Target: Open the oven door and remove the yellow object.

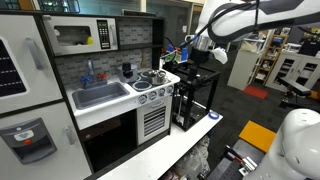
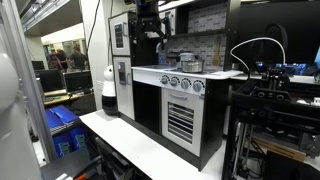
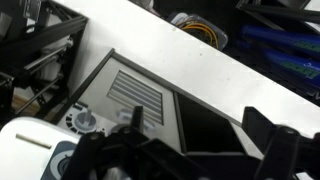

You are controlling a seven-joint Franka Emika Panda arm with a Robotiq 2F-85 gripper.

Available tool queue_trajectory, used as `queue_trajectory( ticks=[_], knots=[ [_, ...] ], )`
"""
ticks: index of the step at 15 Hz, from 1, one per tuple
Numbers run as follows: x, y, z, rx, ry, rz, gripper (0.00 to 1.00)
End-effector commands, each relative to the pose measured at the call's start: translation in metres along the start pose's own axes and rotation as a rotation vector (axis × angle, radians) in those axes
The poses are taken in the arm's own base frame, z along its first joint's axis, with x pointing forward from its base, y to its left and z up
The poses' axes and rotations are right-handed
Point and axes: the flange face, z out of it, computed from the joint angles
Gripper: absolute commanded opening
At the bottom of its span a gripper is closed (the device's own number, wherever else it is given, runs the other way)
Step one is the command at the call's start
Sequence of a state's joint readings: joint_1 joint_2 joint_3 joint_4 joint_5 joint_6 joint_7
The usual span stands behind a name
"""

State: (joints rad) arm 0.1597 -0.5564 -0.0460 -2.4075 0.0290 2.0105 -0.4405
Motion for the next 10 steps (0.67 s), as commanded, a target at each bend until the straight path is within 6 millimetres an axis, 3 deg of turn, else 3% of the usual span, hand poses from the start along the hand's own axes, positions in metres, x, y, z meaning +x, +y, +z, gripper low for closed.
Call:
queue_trajectory(
  ticks=[1,5,10],
  knots=[
    [0.025,0.049,-0.001,0.013,0.130,-0.138,1.00],
    [0.056,0.086,-0.005,0.032,0.275,-0.307,1.00],
    [0.098,0.083,-0.019,0.097,0.421,-0.545,1.00]
  ],
)
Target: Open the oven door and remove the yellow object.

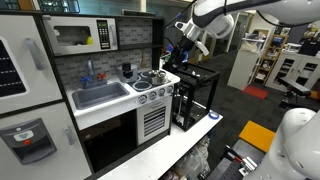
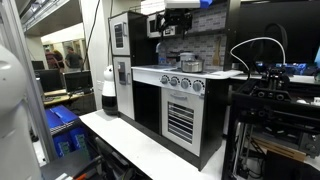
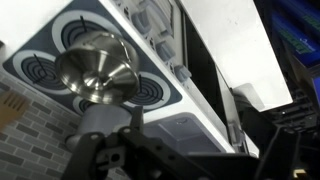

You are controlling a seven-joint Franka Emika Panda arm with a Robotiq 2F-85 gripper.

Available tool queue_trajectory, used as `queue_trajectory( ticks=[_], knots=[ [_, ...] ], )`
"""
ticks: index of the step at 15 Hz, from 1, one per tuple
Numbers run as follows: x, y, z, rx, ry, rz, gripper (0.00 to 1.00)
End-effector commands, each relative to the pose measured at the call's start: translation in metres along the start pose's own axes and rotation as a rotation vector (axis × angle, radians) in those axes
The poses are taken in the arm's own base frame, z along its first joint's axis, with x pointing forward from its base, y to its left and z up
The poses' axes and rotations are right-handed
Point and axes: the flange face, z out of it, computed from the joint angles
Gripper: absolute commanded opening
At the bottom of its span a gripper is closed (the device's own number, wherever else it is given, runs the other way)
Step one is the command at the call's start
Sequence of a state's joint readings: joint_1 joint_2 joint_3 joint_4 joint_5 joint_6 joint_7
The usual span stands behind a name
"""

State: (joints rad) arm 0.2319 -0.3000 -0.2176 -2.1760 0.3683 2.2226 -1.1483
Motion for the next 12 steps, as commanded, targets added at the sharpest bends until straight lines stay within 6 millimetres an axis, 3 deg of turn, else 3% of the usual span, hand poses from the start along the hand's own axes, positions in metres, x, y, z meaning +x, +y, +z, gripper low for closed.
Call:
queue_trajectory(
  ticks=[1,7,8,12],
  knots=[
    [0.035,0.011,0.001,0.046,0.096,-0.173,1.00],
    [0.067,0.017,-0.009,0.115,0.278,-0.447,1.00],
    [0.060,0.008,-0.008,0.085,0.234,-0.368,1.00],
    [0.066,0.010,-0.010,0.104,0.263,-0.422,1.00]
  ],
)
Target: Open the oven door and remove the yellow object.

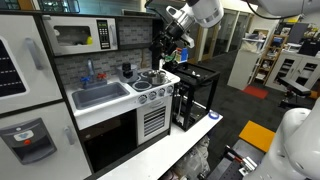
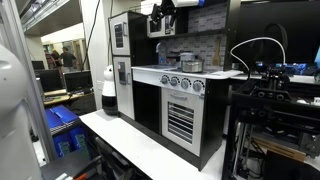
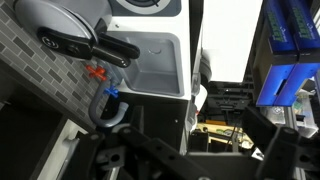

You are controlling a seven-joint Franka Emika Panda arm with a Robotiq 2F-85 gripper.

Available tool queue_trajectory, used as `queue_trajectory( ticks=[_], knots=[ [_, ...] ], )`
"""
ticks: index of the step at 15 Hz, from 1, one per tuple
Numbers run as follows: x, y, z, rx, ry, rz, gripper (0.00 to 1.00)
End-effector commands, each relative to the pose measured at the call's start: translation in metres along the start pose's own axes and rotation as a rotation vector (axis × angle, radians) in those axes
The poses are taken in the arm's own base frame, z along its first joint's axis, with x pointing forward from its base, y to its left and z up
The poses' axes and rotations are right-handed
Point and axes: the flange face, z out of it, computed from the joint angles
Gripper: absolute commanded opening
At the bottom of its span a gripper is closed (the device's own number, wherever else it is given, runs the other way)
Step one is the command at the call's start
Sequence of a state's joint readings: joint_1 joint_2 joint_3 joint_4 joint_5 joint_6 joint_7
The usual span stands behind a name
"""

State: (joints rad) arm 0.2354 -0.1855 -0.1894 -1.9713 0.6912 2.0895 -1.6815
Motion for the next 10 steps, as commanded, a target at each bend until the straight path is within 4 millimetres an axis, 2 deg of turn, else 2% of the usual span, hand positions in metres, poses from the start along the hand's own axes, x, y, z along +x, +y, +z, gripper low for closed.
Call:
queue_trajectory(
  ticks=[1,5,10],
  knots=[
    [0.000,0.000,0.000,0.002,0.000,0.000,1.00],
    [0.005,0.003,0.005,0.007,0.046,-0.037,1.00],
    [0.022,0.028,0.014,-0.042,0.196,-0.112,1.00]
  ],
)
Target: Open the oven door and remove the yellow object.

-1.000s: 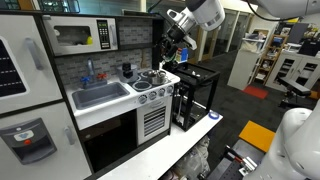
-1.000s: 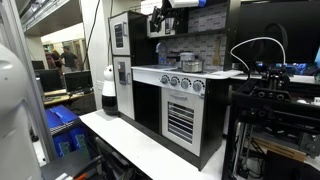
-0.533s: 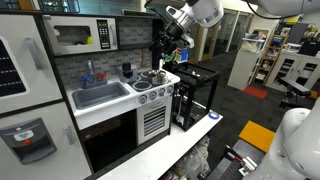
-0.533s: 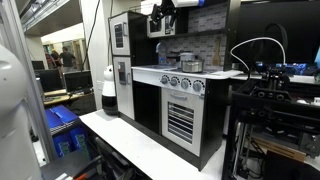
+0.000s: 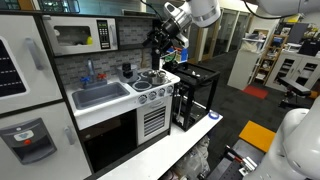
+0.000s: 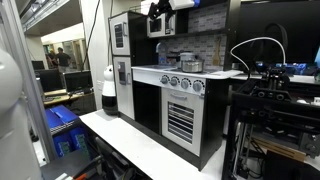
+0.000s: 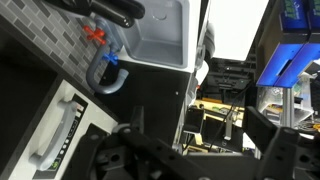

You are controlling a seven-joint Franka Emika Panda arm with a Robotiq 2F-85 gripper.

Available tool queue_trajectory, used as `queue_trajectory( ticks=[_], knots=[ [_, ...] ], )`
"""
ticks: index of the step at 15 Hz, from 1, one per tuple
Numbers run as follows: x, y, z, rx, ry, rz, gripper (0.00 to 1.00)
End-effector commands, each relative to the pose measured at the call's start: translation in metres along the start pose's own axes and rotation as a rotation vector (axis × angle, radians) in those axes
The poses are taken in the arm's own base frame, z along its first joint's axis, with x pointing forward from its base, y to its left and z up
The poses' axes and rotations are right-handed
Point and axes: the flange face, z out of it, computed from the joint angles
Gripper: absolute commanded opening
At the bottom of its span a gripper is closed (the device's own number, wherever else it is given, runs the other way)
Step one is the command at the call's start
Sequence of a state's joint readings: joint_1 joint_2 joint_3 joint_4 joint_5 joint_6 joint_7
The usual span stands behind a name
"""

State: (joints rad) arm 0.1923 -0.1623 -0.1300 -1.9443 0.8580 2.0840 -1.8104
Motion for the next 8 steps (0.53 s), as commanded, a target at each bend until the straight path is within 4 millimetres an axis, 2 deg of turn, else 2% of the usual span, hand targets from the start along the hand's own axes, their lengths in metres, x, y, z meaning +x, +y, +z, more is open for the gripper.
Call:
queue_trajectory(
  ticks=[1,8],
  knots=[
    [0.001,0.030,0.009,-0.035,0.083,-0.056,1.00],
    [-0.012,0.088,0.033,-0.060,0.254,-0.049,1.00]
  ],
)
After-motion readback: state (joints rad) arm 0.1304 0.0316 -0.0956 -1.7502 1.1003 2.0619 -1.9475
